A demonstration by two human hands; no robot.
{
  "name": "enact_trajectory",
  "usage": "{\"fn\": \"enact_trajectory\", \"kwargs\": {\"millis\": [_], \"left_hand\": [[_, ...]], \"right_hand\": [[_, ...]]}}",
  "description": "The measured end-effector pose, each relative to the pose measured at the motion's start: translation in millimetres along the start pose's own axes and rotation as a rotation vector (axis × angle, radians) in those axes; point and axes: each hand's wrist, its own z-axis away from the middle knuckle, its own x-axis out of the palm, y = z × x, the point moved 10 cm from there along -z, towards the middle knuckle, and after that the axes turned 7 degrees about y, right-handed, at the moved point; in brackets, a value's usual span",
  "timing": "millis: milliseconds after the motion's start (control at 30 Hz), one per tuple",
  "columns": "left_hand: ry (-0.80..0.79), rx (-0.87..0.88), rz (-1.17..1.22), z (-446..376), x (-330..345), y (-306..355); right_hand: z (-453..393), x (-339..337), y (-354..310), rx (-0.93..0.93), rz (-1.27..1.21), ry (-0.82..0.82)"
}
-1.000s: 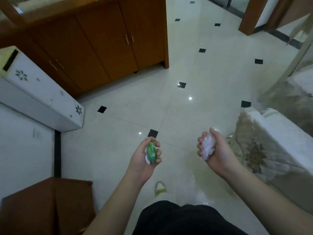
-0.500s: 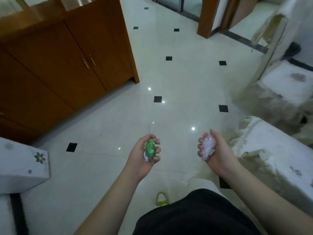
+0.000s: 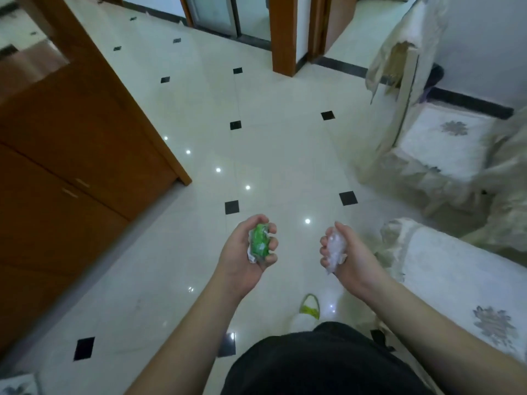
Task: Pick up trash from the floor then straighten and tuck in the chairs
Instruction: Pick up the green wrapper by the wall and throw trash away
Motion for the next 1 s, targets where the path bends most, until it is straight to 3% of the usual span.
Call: {"fn": "enact_trajectory", "kwargs": {"millis": [200, 500, 667, 1000], "left_hand": [[-0.095, 0.026, -0.117, -83.6, 82.8, 69.1], [-0.097, 0.039, -0.164, -226.7, 116.6, 151.9], [-0.154, -0.040, -0.186, -308.2, 152.7, 204.5], [-0.303, -0.118, -0.329, -453.9, 293.1, 269.8]], "right_hand": [[-81.9, 24.5, -90.2, -0.006, -0.072, -0.009], [-215.1, 55.3, -177.7, -0.026, -0.044, 0.105], [-277.2, 94.9, -237.1, -0.045, -0.133, 0.141], [-353.9, 92.0, -389.8, -0.214, -0.166, 0.306]]}}
